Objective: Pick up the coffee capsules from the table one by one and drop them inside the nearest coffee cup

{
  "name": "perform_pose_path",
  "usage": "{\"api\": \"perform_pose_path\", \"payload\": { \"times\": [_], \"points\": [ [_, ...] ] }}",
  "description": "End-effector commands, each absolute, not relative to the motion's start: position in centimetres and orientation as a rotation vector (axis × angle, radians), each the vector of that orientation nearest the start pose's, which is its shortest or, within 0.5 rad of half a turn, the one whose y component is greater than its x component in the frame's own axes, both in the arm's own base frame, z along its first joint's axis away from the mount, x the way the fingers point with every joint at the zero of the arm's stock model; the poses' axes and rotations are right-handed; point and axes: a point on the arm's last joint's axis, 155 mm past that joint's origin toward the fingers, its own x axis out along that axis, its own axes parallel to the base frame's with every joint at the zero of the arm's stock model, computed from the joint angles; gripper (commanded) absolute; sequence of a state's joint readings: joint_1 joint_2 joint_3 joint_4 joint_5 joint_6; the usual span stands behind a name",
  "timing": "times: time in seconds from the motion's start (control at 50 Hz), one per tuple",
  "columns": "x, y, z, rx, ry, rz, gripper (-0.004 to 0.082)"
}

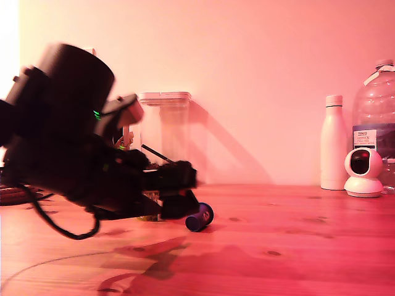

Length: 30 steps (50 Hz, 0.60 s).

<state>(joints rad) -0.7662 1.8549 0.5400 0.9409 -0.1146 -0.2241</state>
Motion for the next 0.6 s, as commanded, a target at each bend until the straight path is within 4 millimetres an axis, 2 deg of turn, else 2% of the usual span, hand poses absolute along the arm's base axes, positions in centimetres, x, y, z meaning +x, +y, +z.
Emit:
{"api": "perform_pose_path", "payload": {
  "times": [0.0,0.58],
  "points": [
    [33.8,-30.0,4.3,-0.038,0.405,-0.608,0.0607],
    [35.4,-31.2,3.0,-0.009,0.45,-0.599,0.0606]
  ]
}}
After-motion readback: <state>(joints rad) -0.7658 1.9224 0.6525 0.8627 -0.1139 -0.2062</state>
